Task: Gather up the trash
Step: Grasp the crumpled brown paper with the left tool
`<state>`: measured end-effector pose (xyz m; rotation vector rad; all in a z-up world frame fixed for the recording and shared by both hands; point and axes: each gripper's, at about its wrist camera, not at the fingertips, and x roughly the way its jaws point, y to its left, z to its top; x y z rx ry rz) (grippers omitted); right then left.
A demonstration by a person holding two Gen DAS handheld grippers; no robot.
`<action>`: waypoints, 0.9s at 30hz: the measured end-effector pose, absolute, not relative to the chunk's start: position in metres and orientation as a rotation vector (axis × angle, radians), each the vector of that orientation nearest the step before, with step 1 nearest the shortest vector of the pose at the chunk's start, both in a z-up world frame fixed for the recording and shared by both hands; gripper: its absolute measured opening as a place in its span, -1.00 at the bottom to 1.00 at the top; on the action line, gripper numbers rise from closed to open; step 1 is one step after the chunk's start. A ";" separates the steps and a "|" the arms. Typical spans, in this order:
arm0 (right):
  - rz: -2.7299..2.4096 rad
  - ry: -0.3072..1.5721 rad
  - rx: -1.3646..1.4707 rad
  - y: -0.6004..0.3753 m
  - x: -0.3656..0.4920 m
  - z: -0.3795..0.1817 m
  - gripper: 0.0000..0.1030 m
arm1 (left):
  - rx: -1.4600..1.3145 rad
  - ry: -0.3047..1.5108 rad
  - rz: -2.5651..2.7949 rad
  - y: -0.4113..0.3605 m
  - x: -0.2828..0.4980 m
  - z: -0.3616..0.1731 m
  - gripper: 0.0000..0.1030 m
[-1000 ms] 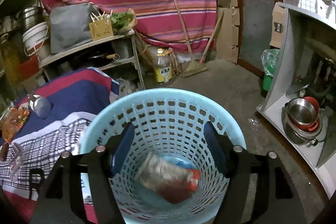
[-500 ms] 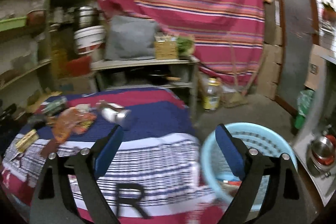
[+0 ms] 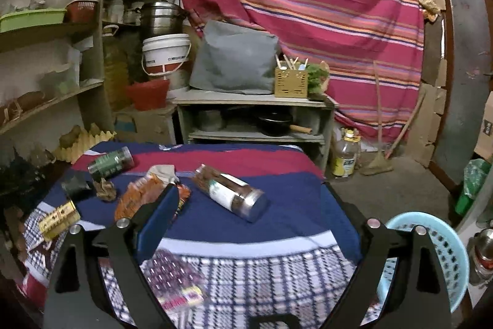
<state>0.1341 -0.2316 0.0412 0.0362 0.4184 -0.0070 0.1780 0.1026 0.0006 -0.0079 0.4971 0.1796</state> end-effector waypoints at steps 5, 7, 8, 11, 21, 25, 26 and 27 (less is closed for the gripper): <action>0.011 0.445 0.041 -0.216 0.171 0.029 0.74 | 0.061 0.545 0.172 0.084 0.214 -0.026 0.89; 0.016 0.459 0.026 -0.210 0.185 0.021 0.74 | 0.089 0.564 0.157 0.077 0.227 -0.038 0.89; 0.019 0.464 0.023 -0.208 0.190 0.018 0.74 | 0.098 0.574 0.151 0.075 0.233 -0.043 0.89; 0.030 0.494 0.010 -0.205 0.208 0.003 0.74 | 0.098 0.618 0.125 0.070 0.256 -0.058 0.79; -0.015 0.572 0.021 -0.235 0.233 -0.027 0.74 | 0.011 0.824 0.078 0.079 0.317 -0.099 0.00; -0.028 0.579 0.049 -0.244 0.236 -0.029 0.74 | -0.021 0.819 0.053 0.083 0.314 -0.098 -0.16; -0.028 0.579 0.049 -0.243 0.236 -0.029 0.74 | -0.010 0.814 0.063 0.082 0.313 -0.097 -0.18; -0.028 0.573 0.046 -0.241 0.235 -0.027 0.74 | 0.004 0.806 0.079 0.082 0.310 -0.095 -0.19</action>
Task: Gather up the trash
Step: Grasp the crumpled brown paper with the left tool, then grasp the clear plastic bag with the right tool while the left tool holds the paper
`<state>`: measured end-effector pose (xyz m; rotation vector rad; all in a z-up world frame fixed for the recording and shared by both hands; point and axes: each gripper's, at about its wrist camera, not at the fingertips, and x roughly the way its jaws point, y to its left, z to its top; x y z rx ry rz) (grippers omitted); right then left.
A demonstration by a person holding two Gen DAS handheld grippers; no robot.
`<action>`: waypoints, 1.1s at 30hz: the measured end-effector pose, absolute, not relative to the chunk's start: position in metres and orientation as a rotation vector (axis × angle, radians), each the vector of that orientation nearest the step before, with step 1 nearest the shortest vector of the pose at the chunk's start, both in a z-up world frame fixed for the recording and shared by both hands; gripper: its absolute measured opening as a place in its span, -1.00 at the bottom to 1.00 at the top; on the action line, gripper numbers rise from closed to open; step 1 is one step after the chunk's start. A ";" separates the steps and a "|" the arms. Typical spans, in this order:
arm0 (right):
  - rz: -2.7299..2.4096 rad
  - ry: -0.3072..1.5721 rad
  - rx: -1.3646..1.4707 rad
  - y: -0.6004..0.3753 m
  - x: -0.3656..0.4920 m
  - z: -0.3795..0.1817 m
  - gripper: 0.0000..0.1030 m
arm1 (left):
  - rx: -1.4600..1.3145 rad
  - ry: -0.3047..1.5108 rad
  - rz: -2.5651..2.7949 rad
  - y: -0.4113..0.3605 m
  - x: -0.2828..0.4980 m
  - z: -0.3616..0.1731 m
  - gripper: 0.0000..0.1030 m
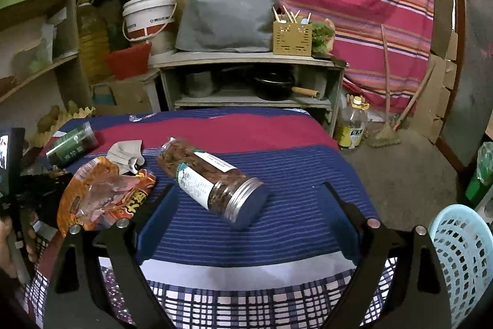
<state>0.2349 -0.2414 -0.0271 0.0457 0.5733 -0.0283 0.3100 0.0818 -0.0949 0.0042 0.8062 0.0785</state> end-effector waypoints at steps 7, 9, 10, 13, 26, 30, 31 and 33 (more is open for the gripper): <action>0.003 0.566 0.035 -0.216 0.230 -0.022 0.74 | 0.098 0.628 0.123 0.081 0.248 -0.038 -0.19; 0.023 0.575 0.037 -0.204 0.230 -0.022 0.74 | 0.072 0.584 0.146 0.089 0.228 -0.016 -0.19; 0.033 0.579 0.038 -0.198 0.231 -0.023 0.74 | 0.061 0.571 0.154 0.091 0.222 -0.009 -0.19; 0.062 0.598 0.036 -0.178 0.233 -0.026 0.74 | 0.044 0.510 0.181 0.100 0.191 0.015 -0.19; 0.063 0.706 0.088 -0.117 0.251 -0.051 0.74 | -0.066 0.475 0.220 0.139 0.170 0.018 -0.19; 0.049 0.757 0.107 -0.112 0.263 -0.065 0.74 | -0.065 0.479 0.222 0.144 0.172 0.014 -0.19; 0.050 0.768 0.099 -0.109 0.265 -0.068 0.74 | -0.072 0.478 0.218 0.145 0.172 0.015 -0.19; 0.070 0.784 0.104 -0.106 0.268 -0.074 0.71 | -0.085 0.473 0.210 0.147 0.171 0.015 -0.19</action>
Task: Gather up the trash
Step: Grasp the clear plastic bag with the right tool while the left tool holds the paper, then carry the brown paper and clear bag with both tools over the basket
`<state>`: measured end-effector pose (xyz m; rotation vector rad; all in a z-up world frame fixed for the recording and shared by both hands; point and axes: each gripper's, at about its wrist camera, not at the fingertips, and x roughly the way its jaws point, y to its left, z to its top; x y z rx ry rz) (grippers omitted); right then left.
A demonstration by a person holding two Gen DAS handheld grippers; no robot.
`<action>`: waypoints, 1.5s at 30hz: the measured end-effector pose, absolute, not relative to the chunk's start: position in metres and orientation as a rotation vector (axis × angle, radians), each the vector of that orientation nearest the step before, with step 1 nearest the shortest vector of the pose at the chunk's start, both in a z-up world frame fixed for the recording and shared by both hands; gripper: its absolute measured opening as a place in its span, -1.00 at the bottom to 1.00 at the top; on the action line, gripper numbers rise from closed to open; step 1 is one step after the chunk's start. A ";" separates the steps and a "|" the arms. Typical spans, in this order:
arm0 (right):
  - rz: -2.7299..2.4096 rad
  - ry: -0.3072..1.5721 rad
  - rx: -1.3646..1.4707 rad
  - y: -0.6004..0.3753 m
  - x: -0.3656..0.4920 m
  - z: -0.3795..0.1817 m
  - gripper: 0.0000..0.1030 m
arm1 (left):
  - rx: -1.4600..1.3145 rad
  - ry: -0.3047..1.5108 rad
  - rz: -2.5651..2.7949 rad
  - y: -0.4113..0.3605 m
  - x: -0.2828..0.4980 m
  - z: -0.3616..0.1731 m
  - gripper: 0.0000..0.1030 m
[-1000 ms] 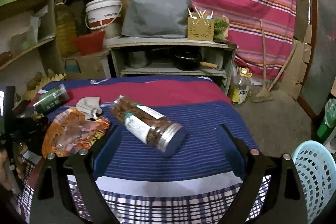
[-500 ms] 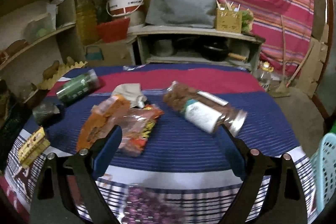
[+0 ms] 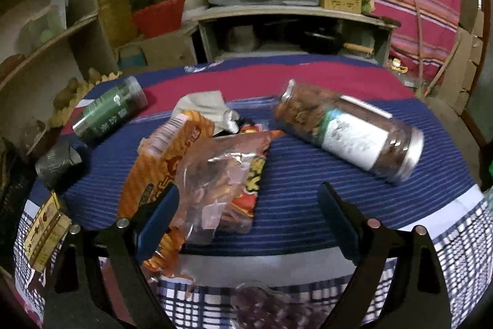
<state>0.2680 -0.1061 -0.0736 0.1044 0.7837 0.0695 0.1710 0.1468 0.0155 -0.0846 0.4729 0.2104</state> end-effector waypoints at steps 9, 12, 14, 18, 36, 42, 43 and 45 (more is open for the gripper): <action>0.186 0.806 0.092 -0.100 0.270 -0.078 -0.51 | -0.058 0.461 0.190 0.136 0.169 0.017 -0.18; 0.196 0.793 0.089 -0.106 0.267 -0.072 -0.75 | -0.047 0.456 0.189 0.131 0.168 0.018 -0.19; 0.197 0.789 0.084 -0.109 0.266 -0.070 -0.81 | -0.037 0.457 0.190 0.128 0.169 0.017 -0.19; 0.194 0.764 0.062 -0.117 0.261 -0.062 -0.86 | -0.041 0.461 0.179 0.125 0.169 0.017 -0.19; 0.204 0.629 0.038 -0.168 0.207 -0.023 -0.90 | 0.030 0.441 0.120 0.087 0.164 0.016 -0.19; 0.202 0.604 0.060 -0.184 0.191 -0.013 -0.90 | 0.036 0.446 0.097 0.075 0.162 0.015 -0.18; 0.202 0.601 0.074 -0.188 0.190 -0.010 -0.90 | 0.030 0.447 0.085 0.073 0.161 0.015 -0.18; 0.200 0.594 0.081 -0.196 0.186 -0.004 -0.90 | 0.008 0.463 0.046 0.068 0.162 0.015 -0.18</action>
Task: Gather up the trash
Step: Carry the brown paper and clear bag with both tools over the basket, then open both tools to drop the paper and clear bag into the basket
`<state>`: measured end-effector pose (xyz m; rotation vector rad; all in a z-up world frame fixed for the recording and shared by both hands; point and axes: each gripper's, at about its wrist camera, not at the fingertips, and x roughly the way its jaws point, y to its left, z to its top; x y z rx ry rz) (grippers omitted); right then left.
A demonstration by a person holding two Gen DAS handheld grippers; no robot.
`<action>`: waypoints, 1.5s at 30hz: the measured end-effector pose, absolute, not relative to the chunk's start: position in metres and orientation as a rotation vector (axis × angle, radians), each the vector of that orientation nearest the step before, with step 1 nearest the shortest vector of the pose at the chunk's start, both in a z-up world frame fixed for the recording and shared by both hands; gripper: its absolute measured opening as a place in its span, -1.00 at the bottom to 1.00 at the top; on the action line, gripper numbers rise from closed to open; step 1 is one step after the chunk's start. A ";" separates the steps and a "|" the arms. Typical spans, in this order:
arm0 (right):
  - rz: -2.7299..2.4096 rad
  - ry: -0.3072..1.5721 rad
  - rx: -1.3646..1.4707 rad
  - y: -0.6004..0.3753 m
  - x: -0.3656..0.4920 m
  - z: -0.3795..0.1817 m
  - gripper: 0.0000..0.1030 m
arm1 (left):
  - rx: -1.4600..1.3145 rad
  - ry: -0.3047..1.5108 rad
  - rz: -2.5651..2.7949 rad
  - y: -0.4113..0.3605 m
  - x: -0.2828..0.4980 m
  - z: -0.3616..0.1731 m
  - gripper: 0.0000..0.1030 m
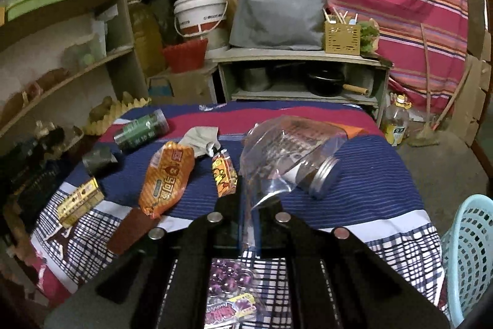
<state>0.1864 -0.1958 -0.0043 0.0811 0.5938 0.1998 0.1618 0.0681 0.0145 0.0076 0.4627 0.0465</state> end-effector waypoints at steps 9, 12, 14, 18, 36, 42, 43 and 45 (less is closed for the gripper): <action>0.129 0.506 0.029 -0.247 0.135 0.033 -0.90 | 0.022 0.428 -0.104 -0.002 0.155 0.034 -0.18; 0.075 0.483 0.022 -0.278 0.107 0.036 -0.90 | 0.022 0.406 -0.168 -0.035 0.148 0.038 -0.18; 0.028 0.470 0.031 -0.301 0.089 0.037 -0.90 | 0.016 0.397 -0.219 -0.063 0.145 0.038 -0.18; -0.068 0.446 0.034 -0.342 0.056 0.039 -0.90 | 0.017 0.388 -0.293 -0.108 0.139 0.040 -0.18; -0.371 0.457 0.141 -0.466 0.009 0.007 -0.90 | 0.141 0.422 -0.603 -0.299 0.124 0.020 -0.18; -0.401 0.492 0.181 -0.494 0.012 -0.011 -0.90 | 0.174 0.498 -0.692 -0.358 0.131 -0.005 -0.18; -0.402 0.499 0.192 -0.498 0.012 -0.014 -0.90 | 0.183 0.514 -0.705 -0.367 0.133 -0.011 -0.18; -0.409 0.511 0.216 -0.508 0.015 -0.022 -0.90 | 0.196 0.535 -0.711 -0.379 0.136 -0.020 -0.18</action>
